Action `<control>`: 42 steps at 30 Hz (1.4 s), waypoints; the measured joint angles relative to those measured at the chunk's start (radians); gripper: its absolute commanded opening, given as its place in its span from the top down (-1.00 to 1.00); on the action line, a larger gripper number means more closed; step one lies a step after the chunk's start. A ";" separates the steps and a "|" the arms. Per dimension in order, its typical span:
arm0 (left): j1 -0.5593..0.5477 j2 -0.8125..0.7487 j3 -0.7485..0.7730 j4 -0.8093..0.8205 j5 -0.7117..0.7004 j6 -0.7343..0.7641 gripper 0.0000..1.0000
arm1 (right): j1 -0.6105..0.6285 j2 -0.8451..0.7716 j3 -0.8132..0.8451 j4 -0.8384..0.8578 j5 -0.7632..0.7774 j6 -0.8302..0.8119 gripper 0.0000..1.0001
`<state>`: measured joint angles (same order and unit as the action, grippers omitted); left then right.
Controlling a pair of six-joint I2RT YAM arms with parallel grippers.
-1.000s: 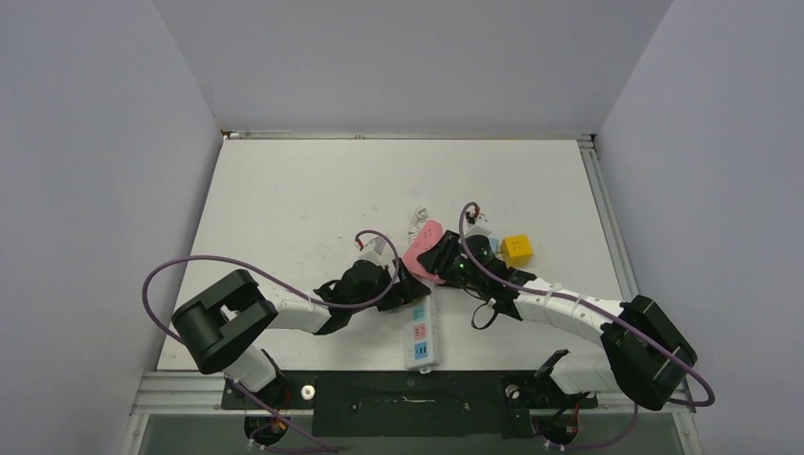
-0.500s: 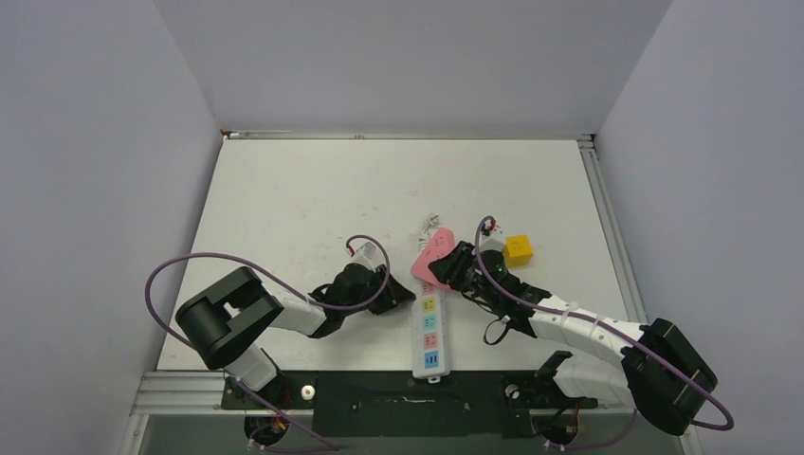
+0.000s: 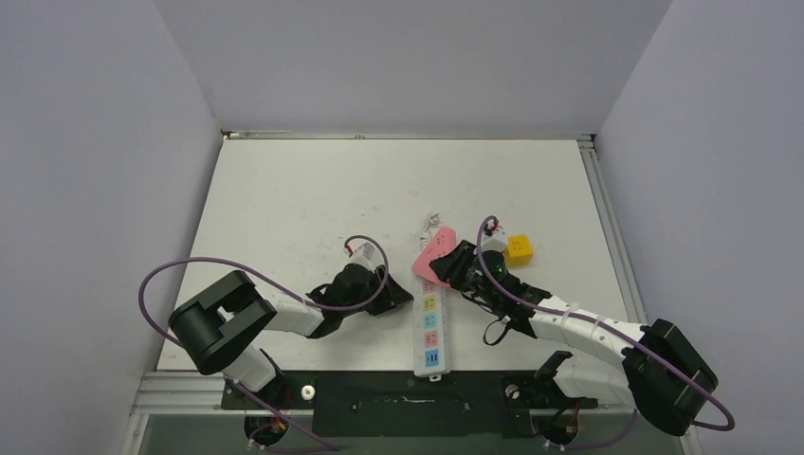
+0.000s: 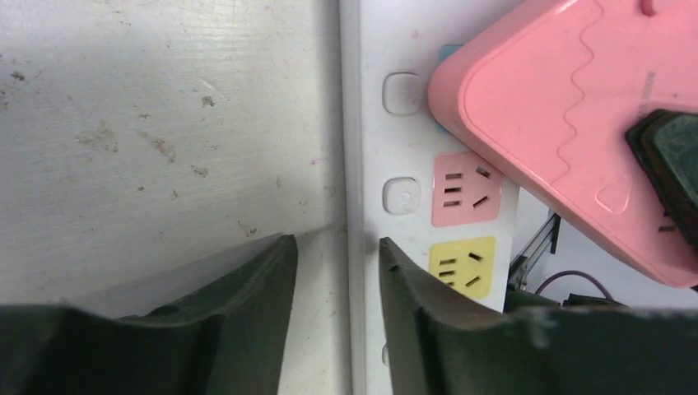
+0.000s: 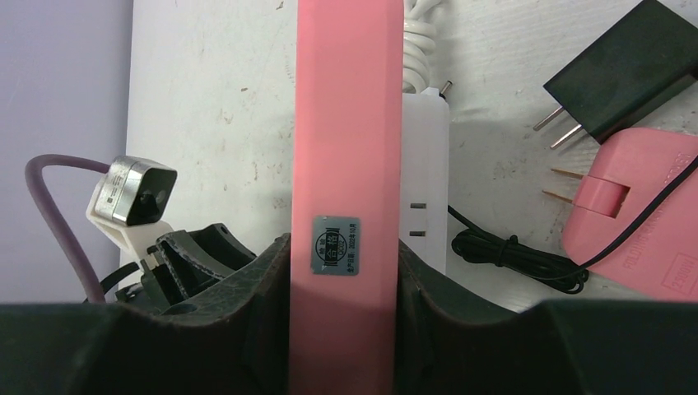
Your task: Pull the plug off the socket
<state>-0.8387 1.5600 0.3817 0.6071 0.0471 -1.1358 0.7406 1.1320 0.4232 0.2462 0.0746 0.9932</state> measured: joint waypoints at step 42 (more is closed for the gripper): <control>0.017 -0.042 0.069 0.027 0.239 0.159 -0.92 | -0.002 -0.076 -0.069 0.230 0.017 0.017 0.89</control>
<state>-0.8215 1.5181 0.4511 0.6346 0.2859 -0.9768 0.7387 1.0561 0.3542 0.4763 0.0917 1.0100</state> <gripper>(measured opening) 0.964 0.355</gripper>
